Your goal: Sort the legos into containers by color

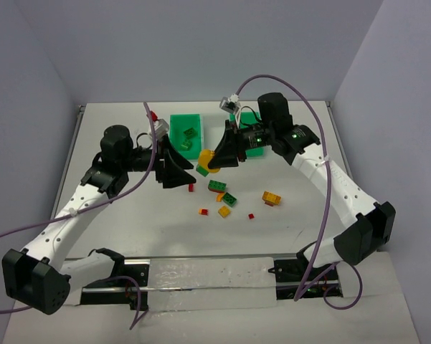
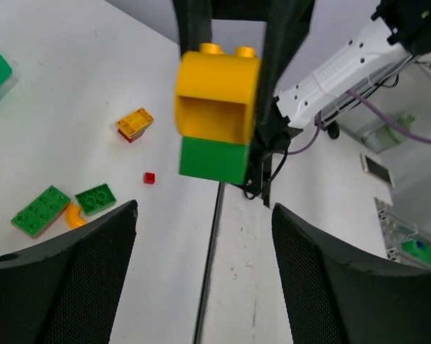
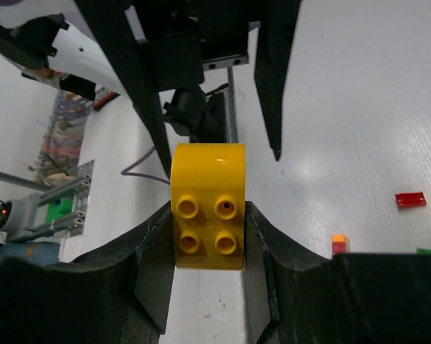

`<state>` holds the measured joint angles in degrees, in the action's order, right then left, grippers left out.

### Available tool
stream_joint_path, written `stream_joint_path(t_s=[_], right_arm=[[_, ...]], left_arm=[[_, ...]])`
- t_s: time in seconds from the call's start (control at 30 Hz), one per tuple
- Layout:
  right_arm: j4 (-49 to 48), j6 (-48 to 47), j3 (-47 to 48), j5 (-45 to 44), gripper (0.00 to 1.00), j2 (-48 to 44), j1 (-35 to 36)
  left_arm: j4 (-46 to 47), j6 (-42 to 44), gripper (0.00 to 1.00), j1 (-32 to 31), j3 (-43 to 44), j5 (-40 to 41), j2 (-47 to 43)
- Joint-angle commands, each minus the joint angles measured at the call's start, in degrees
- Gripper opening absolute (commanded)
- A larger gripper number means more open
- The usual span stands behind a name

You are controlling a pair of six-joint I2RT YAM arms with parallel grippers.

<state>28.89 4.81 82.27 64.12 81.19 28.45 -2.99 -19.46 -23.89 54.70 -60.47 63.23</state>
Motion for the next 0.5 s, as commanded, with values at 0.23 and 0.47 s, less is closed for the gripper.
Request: stream_joint_path(t_s=[0.23,0.47], right_arm=[[-14.4,13.1,-3.7,5.4,0.0,0.3,0.3],[-13.8,12.7,-3.8,6.2,0.0,1.3,0.3]], left_arm=[[13.1,-13.4,0.77,1.0,1.6,-6.4,4.5],[21.6,-18.5,0.78,0.8,-0.6,-9.9,4.6]])
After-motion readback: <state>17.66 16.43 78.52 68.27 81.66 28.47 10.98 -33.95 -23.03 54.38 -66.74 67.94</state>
